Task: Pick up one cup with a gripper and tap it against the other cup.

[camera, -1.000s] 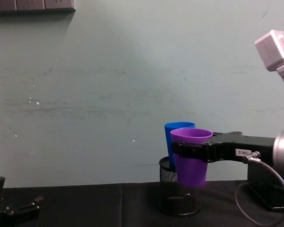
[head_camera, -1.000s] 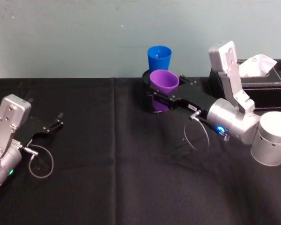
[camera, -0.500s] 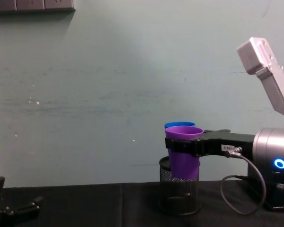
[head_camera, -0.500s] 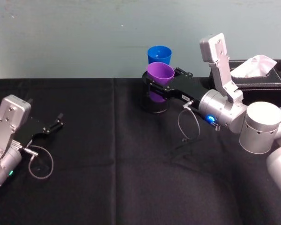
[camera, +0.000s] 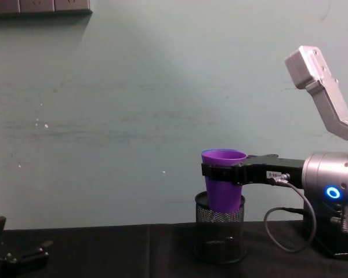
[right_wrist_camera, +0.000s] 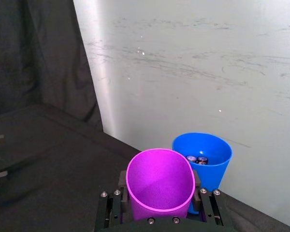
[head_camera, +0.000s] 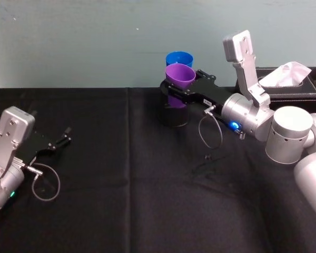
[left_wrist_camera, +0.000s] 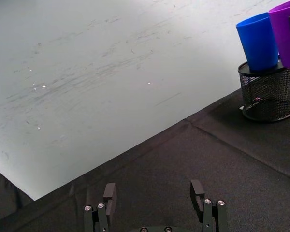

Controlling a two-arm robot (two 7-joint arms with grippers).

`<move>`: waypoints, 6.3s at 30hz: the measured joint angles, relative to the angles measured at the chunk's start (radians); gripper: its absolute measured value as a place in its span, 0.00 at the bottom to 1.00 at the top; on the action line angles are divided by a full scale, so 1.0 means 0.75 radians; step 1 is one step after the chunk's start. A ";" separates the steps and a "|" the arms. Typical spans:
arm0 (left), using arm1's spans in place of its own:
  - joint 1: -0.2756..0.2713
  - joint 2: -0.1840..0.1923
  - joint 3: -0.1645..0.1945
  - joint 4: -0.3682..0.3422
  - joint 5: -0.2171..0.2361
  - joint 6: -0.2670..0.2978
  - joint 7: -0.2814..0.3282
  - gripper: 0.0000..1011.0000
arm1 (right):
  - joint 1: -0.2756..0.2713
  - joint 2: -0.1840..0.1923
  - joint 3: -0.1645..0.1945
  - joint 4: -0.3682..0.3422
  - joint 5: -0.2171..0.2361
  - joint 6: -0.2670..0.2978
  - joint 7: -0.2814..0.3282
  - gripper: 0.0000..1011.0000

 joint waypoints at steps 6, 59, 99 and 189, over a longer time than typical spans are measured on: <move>0.000 0.000 0.000 0.000 0.000 0.000 0.000 0.99 | 0.029 -0.018 0.007 0.047 -0.001 -0.008 0.010 0.71; 0.000 0.000 0.000 0.000 0.000 0.000 0.000 0.99 | 0.122 -0.070 0.030 0.191 -0.011 -0.043 0.038 0.71; 0.000 0.000 0.000 0.000 0.000 0.000 0.000 0.99 | 0.122 -0.070 0.030 0.191 -0.010 -0.043 0.037 0.71; 0.000 0.000 0.000 0.000 0.000 0.000 0.000 0.99 | 0.122 -0.071 0.030 0.191 -0.010 -0.043 0.037 0.71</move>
